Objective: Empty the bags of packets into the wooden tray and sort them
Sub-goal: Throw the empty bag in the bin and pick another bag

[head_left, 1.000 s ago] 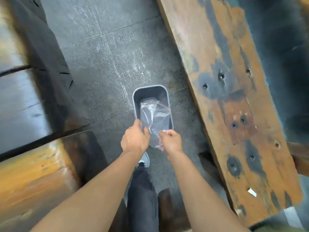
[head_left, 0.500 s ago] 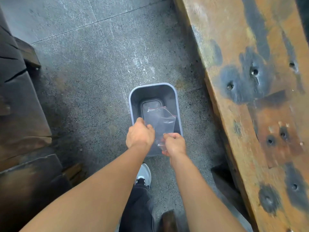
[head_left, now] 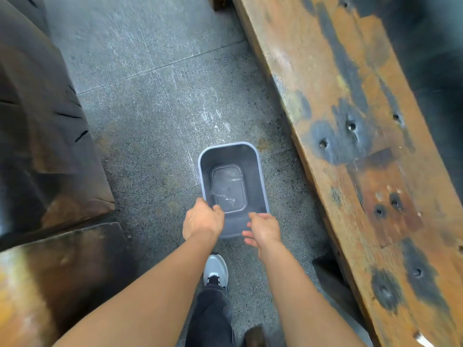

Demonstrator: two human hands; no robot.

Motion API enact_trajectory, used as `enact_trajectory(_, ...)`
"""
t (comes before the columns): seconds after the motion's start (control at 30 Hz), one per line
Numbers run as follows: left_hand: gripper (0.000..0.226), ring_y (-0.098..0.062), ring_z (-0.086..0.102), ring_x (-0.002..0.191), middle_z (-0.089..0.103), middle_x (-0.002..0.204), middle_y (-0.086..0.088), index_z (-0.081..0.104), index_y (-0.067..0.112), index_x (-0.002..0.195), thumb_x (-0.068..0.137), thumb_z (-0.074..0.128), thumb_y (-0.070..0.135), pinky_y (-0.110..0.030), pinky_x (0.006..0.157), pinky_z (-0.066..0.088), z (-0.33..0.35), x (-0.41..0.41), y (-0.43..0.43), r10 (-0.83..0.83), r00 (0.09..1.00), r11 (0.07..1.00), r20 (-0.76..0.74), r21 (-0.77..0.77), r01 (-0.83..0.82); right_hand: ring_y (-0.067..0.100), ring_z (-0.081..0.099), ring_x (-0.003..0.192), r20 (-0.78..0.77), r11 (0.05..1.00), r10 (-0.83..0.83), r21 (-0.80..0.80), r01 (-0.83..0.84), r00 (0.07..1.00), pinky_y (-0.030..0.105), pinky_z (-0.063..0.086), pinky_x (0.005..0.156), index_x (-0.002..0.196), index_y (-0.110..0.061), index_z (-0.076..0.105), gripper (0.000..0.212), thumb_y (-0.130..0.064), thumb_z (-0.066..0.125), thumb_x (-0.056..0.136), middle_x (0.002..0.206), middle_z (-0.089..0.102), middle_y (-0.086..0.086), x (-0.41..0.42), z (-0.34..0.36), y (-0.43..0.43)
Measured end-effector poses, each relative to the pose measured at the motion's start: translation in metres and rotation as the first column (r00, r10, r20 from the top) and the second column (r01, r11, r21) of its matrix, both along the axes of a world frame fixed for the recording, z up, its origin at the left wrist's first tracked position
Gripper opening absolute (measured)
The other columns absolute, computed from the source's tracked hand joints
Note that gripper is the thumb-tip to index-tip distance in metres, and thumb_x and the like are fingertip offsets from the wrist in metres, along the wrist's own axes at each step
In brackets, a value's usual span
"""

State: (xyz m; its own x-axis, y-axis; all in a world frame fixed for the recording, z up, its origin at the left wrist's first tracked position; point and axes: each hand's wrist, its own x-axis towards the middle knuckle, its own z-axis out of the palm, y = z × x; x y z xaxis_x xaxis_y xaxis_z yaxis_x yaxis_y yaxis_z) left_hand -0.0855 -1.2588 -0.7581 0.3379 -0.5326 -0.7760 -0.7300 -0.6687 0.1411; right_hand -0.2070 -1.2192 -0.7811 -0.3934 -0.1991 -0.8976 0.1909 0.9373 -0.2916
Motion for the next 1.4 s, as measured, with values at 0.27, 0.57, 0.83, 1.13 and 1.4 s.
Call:
enact_trajectory(0.27, 0.032, -0.034, 0.062, 0.11, 0.067, 0.118, -0.014, 0.063, 0.016, 0.113, 0.093, 0.047, 0.035, -0.036, 0.088, 0.048, 0.128, 0.034, 0.007, -0.093, 0.995, 0.991, -0.048, -0.103, 0.088, 0.016, 0.061, 0.059, -0.044, 0.971, 0.192, -0.138, -0.196, 0.98, 0.029, 0.051, 0.055, 0.103, -0.012, 0.06, 0.013, -0.02, 0.053, 0.096, 0.088, 0.067, 0.005, 0.051, 0.137, -0.009)
enact_trajectory(0.57, 0.03, -0.034, 0.063, 0.109, 0.07, 0.113, -0.014, 0.066, 0.017, 0.104, 0.092, 0.044, 0.034, -0.036, 0.087, 0.049, 0.295, 0.148, 0.044, -0.235, 0.972, 0.896, -0.024, -0.393, 0.207, 0.029, 0.065, 0.095, -0.329, 0.791, 0.485, -0.232, -0.567, 0.81, 0.035, 0.048, 0.084, 0.091, -0.013, 0.069, 0.017, -0.024, 0.056, 0.09, 0.101, 0.074, 0.012, 0.181, 0.295, 0.018)
enact_trajectory(0.83, 0.027, -0.035, 0.063, 0.105, 0.07, 0.109, -0.013, 0.064, 0.016, 0.104, 0.092, 0.046, 0.032, -0.036, 0.083, 0.049, 0.353, 0.344, 0.107, -0.098, 0.993, 0.88, 0.058, -0.461, 0.114, 0.022, 0.063, 0.087, -0.334, 0.524, 0.735, -0.272, -0.807, 0.59, 0.031, 0.052, 0.086, 0.093, -0.019, 0.067, 0.014, -0.023, 0.055, 0.087, 0.092, 0.071, 0.004, 0.336, 0.366, 0.048)
enact_trajectory(1.13, 0.029, -0.036, 0.063, 0.107, 0.07, 0.111, -0.014, 0.065, 0.014, 0.105, 0.091, 0.047, 0.032, -0.037, 0.085, 0.049, 0.348, 0.48, 0.155, 0.043, 0.989, 0.904, 0.144, -0.426, 0.022, 0.037, 0.054, 0.122, -0.516, 0.004, 0.856, -0.038, -0.999, 0.023, 0.041, 0.044, 0.098, 0.127, -0.01, 0.051, 0.035, -0.022, 0.042, 0.095, 0.129, 0.057, 0.015, 0.452, 0.383, 0.083)
enact_trajectory(1.4, 0.03, -0.031, 0.059, 0.109, 0.064, 0.116, -0.009, 0.058, 0.014, 0.114, 0.095, 0.052, 0.037, -0.04, 0.089, 0.048, 0.318, 0.522, 0.149, 0.009, 0.995, 0.873, 0.095, -0.487, 0.038, 0.034, 0.057, 0.115, -0.501, 0.065, 0.864, 0.018, -0.998, 0.047, 0.041, 0.047, 0.094, 0.127, -0.011, 0.047, 0.038, -0.033, 0.045, 0.097, 0.126, 0.058, 0.014, 0.487, 0.363, 0.083)
